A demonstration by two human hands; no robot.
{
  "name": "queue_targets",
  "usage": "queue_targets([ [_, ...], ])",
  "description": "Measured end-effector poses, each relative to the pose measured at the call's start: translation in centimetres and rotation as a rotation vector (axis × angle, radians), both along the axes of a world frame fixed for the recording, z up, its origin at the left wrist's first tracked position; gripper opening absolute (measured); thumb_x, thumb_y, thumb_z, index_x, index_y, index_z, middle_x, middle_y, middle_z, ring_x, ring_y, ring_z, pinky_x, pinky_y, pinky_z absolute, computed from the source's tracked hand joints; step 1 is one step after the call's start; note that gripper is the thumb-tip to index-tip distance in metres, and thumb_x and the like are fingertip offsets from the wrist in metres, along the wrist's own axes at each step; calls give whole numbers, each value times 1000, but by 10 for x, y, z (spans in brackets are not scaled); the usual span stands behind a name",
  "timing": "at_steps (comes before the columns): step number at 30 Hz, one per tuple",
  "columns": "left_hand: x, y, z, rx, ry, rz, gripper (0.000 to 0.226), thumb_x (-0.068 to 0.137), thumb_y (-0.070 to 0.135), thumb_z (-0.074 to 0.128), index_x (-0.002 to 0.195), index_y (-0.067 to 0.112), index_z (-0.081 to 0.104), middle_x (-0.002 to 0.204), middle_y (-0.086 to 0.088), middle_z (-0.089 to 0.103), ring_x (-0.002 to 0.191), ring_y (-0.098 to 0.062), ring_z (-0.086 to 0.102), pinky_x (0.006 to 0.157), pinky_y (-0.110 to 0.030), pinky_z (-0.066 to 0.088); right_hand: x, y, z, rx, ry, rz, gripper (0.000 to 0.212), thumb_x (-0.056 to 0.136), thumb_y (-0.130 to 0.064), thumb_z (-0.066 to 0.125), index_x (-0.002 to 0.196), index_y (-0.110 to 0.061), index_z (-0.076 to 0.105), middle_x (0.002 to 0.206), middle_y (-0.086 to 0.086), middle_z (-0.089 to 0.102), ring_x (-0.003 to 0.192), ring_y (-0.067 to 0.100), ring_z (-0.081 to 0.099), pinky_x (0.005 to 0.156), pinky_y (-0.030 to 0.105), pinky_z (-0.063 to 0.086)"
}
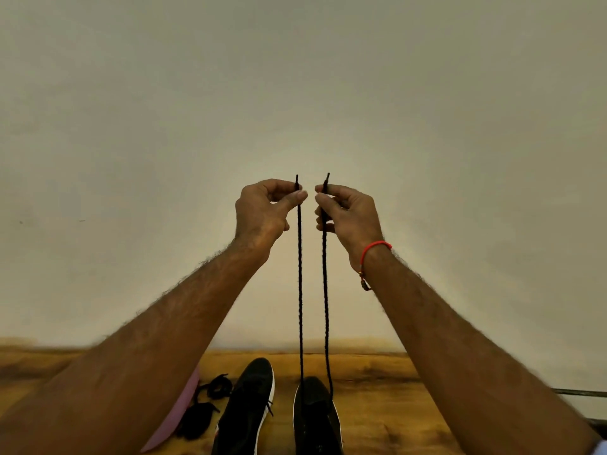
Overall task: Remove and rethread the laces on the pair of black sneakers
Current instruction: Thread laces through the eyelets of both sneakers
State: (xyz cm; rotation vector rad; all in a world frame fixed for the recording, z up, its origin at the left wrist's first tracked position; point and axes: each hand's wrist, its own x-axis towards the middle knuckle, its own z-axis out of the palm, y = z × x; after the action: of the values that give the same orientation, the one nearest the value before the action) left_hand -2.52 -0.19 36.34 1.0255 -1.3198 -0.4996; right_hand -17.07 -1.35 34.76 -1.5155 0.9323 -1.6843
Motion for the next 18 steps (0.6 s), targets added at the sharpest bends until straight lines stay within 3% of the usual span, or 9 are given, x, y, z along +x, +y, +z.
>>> queue_targets([
  [3,-1,0,3,7,-10,11,21,90,25,76,106,12,77,93,-2,76,52,-5,56,42,-13,40,0,-1,2,-8,23,-33,15,95,-24,65,96,-14,75,67,3,65,63,14,61,74,44,60],
  [8,-1,-1,7,32,22,14,24,90,27,76,109,12,77,99,0,76,50,-7,56,38,-11,35,2,-7,5,-11,47,-83,14,93,-26,69,100,-18,78,91,-5,73,86,15,70,82,39,61],
  [15,1,-4,13,45,32,25,20,86,24,81,102,13,78,91,0,76,47,0,57,38,-13,35,4,-7,16,-72,55,-75,10,88,-23,75,96,-17,76,86,-1,76,73,-3,66,68,12,48],
  [18,2,-4,15,58,32,37,19,86,27,80,101,16,78,90,5,76,50,-2,57,39,-13,36,6,-9,21,-90,84,-84,10,89,-24,74,95,-17,77,85,-3,76,74,-4,66,78,19,53],
])
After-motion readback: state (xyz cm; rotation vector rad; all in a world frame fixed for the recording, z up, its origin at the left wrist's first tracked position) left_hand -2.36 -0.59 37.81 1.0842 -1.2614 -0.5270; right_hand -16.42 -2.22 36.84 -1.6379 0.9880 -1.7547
